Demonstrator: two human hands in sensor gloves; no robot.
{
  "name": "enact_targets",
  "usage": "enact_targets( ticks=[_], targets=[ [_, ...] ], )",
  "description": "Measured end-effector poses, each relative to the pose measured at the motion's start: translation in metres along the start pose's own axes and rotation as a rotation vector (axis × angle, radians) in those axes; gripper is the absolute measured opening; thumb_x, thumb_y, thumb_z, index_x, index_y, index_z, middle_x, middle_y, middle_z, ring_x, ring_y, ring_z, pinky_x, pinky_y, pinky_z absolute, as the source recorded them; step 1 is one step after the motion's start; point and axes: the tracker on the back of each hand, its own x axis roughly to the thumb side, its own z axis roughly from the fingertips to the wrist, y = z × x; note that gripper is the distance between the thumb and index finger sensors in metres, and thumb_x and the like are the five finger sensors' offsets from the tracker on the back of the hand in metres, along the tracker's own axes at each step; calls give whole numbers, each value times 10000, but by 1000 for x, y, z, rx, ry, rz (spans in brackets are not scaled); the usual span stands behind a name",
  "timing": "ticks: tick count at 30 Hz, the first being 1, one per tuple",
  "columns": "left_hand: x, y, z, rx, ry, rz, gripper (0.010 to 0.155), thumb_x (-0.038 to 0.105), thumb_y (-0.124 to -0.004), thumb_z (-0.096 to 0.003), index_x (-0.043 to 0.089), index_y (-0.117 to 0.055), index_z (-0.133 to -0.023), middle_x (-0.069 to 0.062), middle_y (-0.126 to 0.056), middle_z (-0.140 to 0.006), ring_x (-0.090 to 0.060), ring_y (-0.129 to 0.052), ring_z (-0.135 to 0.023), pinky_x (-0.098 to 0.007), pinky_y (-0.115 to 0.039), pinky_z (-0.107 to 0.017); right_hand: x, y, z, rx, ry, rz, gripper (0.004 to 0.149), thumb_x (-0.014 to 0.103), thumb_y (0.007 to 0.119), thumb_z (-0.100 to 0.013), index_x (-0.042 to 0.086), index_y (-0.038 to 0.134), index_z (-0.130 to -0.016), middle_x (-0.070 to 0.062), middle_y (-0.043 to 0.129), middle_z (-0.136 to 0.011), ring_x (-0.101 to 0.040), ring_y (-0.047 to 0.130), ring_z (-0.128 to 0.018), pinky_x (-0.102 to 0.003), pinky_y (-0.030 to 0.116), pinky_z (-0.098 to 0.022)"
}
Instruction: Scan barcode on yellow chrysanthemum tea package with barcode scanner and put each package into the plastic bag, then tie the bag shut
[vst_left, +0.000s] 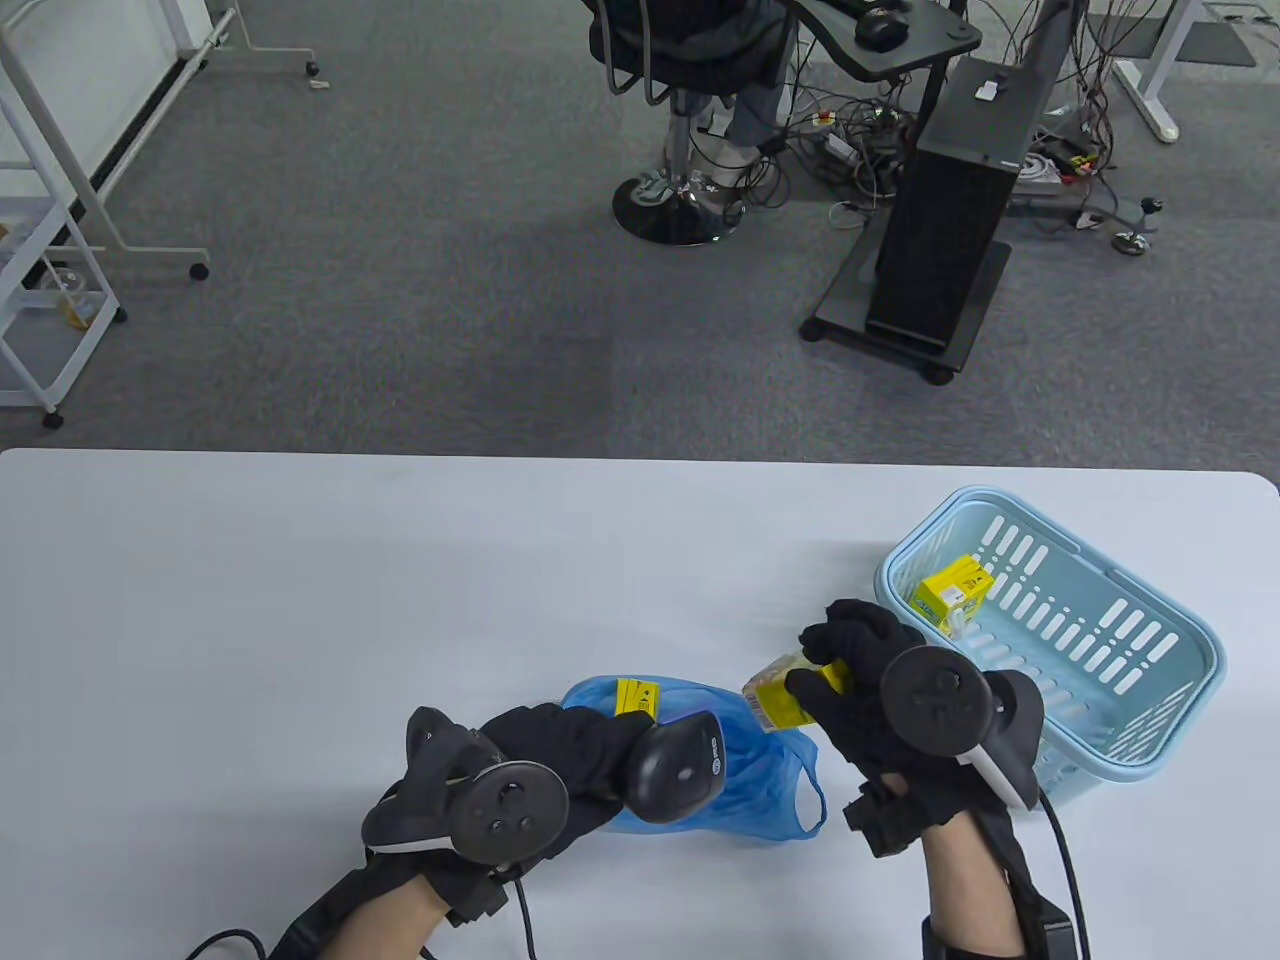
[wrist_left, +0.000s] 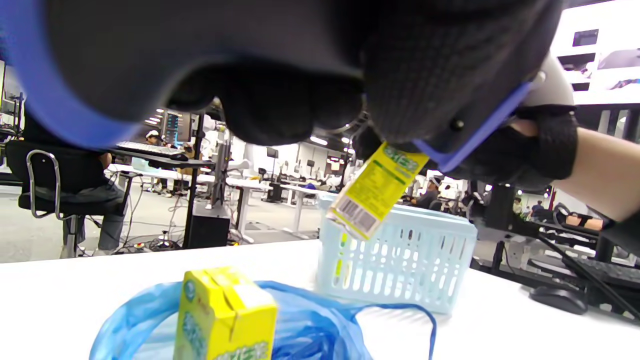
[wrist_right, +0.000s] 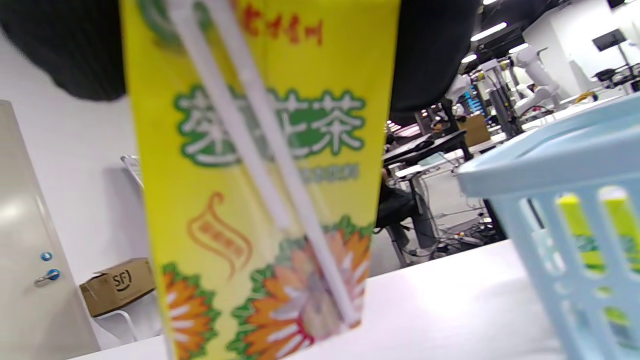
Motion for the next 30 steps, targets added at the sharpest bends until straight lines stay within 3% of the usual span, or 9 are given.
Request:
enact_targets(
  ticks=[2,5,8,12,23,30],
  targets=[
    [-1,-2,0,-5,4,-7,591,451,-914,-470,324,-700,-1007,10,-934,-834,-175,-1037,-624,-439,-859,-500,-3,10,5,-12,-9,-20,579,536,789,-341,281,783,-861,-49,686,-1003,-402,803,-805,-496,779,-569],
    [-6,-1,0,13,42,6,596,444,-902,-477,298,-687,-1013,6,-921,-841,-179,-1033,-620,-442,-857,-494,-11,15,3,60,14,-59,574,527,800,-329,260,800,-838,-37,711,-966,-404,810,-784,-496,791,-538],
    [-10,-2,0,38,66,20,597,439,-895,-482,277,-682,-1016,0,-909,-848,-181,-1030,-616,-445,-856,-489,-20,7,3,36,25,-49,576,550,785,-333,258,800,-830,-25,731,-944,-392,838,-762,-476,829,-505],
    [-9,-12,-5,-7,60,-8,591,444,-897,-479,299,-687,-1012,3,-904,-853,-176,-1029,-622,-442,-856,-496,-28,-5,3,-20,45,-110,579,556,775,-340,251,791,-831,-30,725,-940,-386,832,-762,-472,838,-493],
    [-2,-37,-16,-81,19,-37,576,441,-889,-481,305,-692,-1005,7,-892,-859,-174,-1021,-629,-443,-851,-501,-17,-16,11,-35,-1,-126,572,559,756,-350,257,775,-835,-24,713,-946,-383,819,-777,-472,827,-508],
    [3,-40,-17,-36,9,-50,572,432,-882,-481,286,-685,-998,7,-881,-860,-168,-1017,-625,-443,-850,-498,-8,-12,9,-12,-33,-132,571,561,754,-351,259,776,-835,-24,713,-948,-383,820,-778,-470,828,-509]
  ],
)
